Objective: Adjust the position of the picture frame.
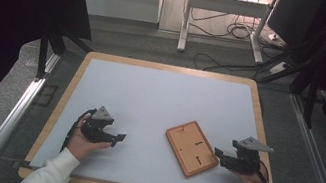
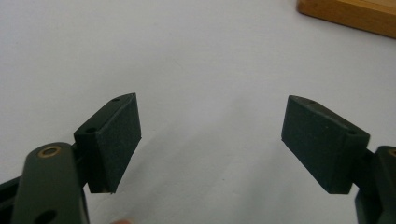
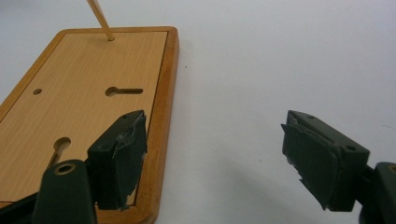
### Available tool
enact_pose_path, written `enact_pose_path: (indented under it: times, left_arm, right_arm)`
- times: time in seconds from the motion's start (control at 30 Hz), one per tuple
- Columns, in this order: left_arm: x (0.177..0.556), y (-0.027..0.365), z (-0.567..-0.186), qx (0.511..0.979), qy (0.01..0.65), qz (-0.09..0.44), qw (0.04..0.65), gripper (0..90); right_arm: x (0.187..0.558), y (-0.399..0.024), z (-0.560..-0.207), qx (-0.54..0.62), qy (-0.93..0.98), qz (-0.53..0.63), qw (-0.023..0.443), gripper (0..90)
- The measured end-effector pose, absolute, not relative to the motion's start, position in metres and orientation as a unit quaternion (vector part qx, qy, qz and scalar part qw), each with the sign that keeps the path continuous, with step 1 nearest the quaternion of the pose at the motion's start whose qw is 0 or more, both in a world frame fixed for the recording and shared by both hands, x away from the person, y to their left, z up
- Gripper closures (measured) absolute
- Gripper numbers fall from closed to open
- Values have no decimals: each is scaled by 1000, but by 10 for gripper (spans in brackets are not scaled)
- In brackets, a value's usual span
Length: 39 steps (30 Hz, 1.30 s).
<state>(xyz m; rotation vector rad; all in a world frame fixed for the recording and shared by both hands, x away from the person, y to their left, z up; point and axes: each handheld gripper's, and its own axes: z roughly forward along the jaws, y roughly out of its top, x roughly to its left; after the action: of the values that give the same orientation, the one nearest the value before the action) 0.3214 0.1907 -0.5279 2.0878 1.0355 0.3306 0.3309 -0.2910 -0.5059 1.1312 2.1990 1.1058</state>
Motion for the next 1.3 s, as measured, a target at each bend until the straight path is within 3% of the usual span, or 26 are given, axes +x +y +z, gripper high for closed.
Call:
enact_pose_path:
  times: [0.6, 1.3]
  left_arm:
    - [318, 189, -527, 824, 398, 138, 380, 195]
    - [321, 188, -530, 827, 396, 131, 377, 195]
  right_arm:
    - [328, -279, -493, 370, 807, 405, 219, 274]
    - [374, -198, -495, 285, 856, 402, 157, 498]
